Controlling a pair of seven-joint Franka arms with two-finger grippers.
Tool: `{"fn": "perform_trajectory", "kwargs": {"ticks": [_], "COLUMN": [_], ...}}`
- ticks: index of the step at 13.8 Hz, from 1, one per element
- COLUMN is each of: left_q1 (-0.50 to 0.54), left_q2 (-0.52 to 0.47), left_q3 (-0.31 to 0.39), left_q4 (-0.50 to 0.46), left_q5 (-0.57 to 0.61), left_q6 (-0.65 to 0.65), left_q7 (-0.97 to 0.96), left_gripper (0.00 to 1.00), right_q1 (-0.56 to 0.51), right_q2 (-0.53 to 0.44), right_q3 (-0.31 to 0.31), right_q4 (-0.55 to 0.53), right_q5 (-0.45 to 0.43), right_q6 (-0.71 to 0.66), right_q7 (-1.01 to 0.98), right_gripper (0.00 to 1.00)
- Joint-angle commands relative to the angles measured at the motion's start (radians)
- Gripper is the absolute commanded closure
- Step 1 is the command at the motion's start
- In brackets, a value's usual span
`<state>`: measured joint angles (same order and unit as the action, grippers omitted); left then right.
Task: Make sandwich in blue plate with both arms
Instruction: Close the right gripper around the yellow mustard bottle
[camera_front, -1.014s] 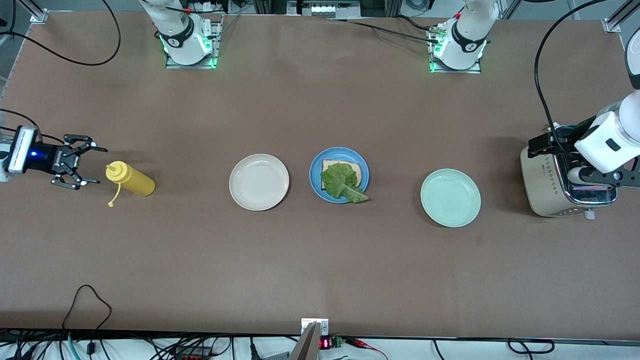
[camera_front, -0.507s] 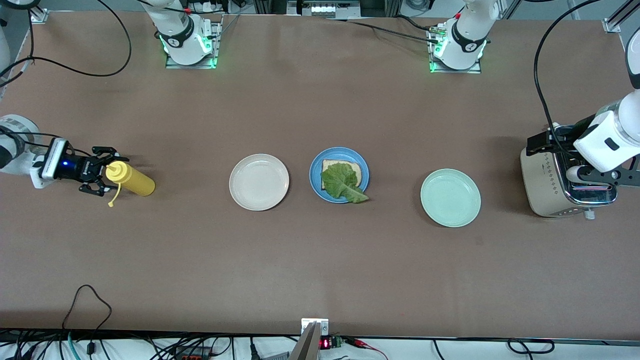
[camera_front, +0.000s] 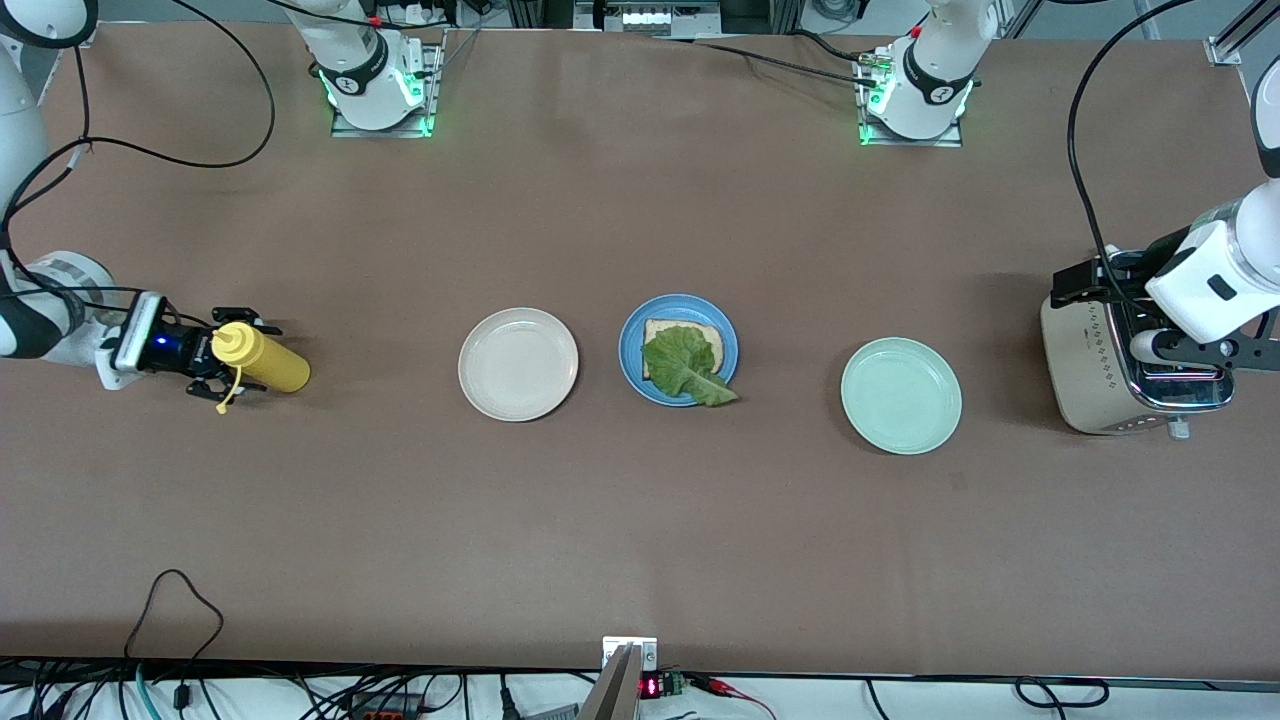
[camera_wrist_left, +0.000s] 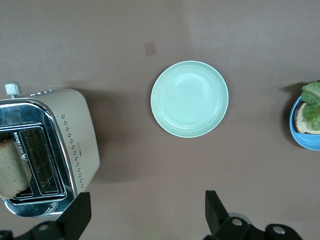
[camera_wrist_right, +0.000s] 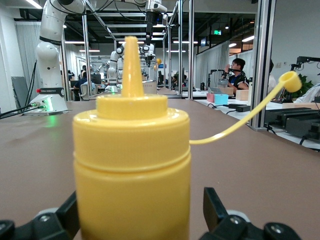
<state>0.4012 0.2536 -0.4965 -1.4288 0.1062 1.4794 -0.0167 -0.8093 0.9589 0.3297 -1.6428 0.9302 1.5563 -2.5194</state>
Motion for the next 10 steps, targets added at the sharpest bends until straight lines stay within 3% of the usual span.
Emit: {"fn": "perform_trajectory", "kwargs": {"ticks": [1,2,3,4,10], "left_q1": [0.007,0.007,0.007,0.007,0.007], "left_q2": [0.004,0.004,0.004,0.004,0.004], "left_q3": [-0.002,-0.002,-0.002,-0.002,-0.002], "left_q4": [0.024,0.024,0.024,0.024,0.024], "left_q5": [-0.017,-0.017,-0.017,-0.017,-0.017], "left_q6": [-0.024,-0.024,-0.024,-0.024,-0.024], "left_q7": [-0.003,-0.003,-0.003,-0.002,-0.003], "left_gripper": [0.0,0.0,0.0,0.0,0.0], "right_q1": [0.018,0.018,0.019,0.021,0.183], "right_q2": [0.015,0.011,0.009,0.004,-0.121], "right_q3": [0.003,0.003,0.003,0.003,0.006], "right_q4": [0.026,0.028,0.029,0.029,0.031], "right_q5": [0.018,0.018,0.016,0.016,0.027], "right_q6": [-0.013,-0.012,-0.009,-0.004,0.099], "right_q7": [-0.009,-0.006,0.004,0.008,0.158], "right_gripper": [0.06,0.41,0.63,0.72,0.77]}}
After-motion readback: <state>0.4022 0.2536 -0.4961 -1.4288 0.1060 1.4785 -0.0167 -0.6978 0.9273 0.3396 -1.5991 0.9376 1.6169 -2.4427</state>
